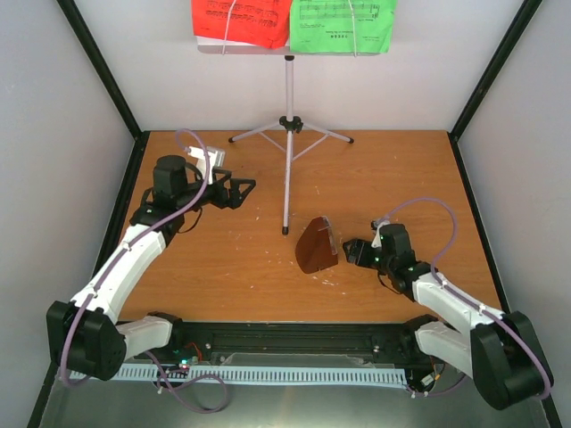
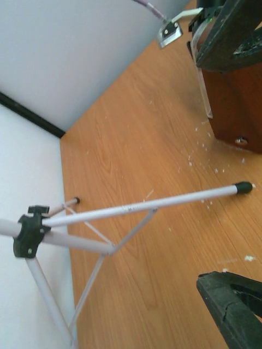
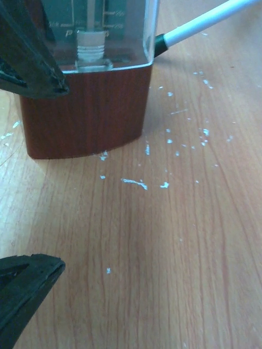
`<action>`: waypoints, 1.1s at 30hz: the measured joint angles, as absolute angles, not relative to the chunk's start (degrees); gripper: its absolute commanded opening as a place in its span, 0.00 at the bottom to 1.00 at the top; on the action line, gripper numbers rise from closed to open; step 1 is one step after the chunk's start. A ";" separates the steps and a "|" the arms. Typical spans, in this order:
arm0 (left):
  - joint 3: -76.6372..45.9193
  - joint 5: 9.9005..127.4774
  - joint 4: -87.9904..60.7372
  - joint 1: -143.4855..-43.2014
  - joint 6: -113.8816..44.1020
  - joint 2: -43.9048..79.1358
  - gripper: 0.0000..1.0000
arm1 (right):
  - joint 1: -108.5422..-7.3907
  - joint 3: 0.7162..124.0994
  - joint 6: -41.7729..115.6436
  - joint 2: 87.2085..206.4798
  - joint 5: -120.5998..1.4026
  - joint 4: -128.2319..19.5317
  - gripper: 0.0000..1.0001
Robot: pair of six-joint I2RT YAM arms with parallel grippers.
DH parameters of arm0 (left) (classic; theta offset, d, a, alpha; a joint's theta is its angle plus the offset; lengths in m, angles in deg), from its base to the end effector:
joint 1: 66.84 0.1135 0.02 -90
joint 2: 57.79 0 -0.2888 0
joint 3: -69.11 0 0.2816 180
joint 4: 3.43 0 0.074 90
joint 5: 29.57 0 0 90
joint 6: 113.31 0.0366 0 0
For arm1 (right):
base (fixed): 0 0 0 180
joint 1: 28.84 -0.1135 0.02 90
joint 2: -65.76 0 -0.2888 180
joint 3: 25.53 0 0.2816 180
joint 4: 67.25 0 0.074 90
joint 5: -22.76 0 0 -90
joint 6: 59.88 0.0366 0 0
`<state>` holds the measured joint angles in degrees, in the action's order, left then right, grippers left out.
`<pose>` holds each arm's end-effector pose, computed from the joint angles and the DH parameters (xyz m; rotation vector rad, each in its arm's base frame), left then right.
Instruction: Pack up the instrument practice props
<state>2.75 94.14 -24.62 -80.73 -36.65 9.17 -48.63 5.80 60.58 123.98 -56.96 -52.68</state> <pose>0.2723 -0.0883 0.3375 0.4086 1.9443 -0.8833 0.1874 0.0744 0.1588 0.1245 2.3665 0.6462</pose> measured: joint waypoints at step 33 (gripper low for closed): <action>4.85 82.23 -26.54 -80.73 -30.53 5.45 0.99 | -61.96 5.63 52.88 122.93 -49.79 -59.63 0.84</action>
<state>4.85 82.23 -26.54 -80.73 -30.53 5.45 -61.96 5.63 52.88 122.93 -49.79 -59.63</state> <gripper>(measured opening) 0.995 0.778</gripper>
